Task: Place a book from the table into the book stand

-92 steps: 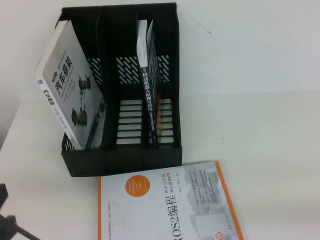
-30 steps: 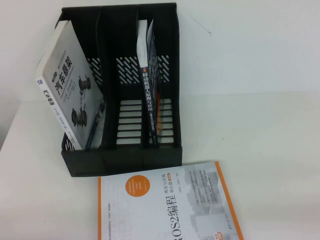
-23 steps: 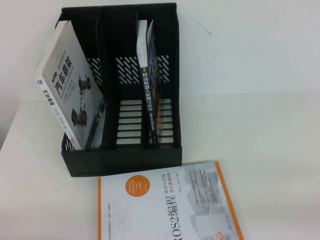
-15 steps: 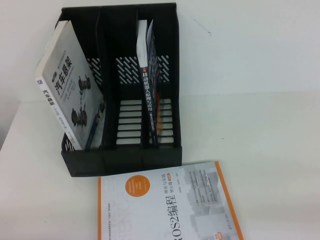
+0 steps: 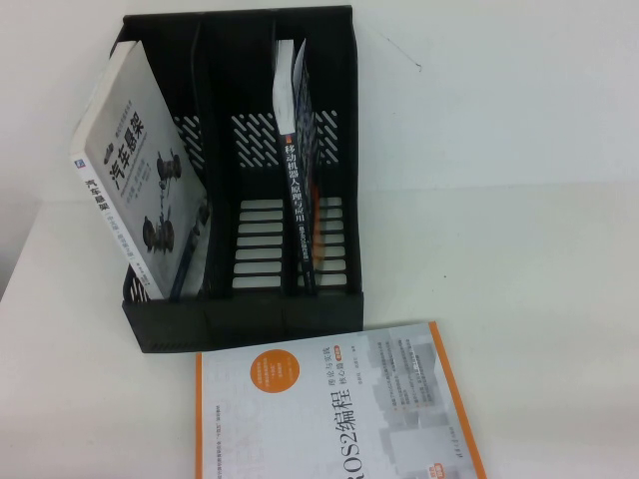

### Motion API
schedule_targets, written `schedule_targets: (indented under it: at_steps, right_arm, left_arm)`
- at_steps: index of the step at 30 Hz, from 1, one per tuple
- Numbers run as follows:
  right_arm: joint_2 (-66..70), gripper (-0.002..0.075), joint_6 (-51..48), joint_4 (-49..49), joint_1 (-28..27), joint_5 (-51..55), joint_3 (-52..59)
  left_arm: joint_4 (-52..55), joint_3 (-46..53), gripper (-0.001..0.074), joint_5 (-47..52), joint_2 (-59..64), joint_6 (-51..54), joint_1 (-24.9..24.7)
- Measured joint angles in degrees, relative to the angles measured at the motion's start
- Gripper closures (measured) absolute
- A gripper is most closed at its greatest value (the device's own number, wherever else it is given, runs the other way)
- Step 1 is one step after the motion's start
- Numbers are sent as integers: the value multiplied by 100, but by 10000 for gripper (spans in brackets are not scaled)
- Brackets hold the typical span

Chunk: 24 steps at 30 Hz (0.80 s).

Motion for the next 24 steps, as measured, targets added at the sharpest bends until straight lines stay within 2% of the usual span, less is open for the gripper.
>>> schedule_targets:
  at_steps: [9, 13, 18, 24]
  right_arm:
    - [0, 727, 0, 0, 0, 0, 0]
    - [-150, 727, 392, -586, -107, -1, 0]
    - [-505, 727, 372, -808, -996, -430, 140]
    - [-1043, 727, -195, -489, -2362, -1680, 813]
  left_arm:
    - [0, 0, 737, 0, 0, 0, 0]
    - [0, 0, 737, 0, 0, 0, 0]
    - [9, 0, 737, 0, 0, 0, 0]
    - [9, 0, 737, 0, 0, -20, -12]
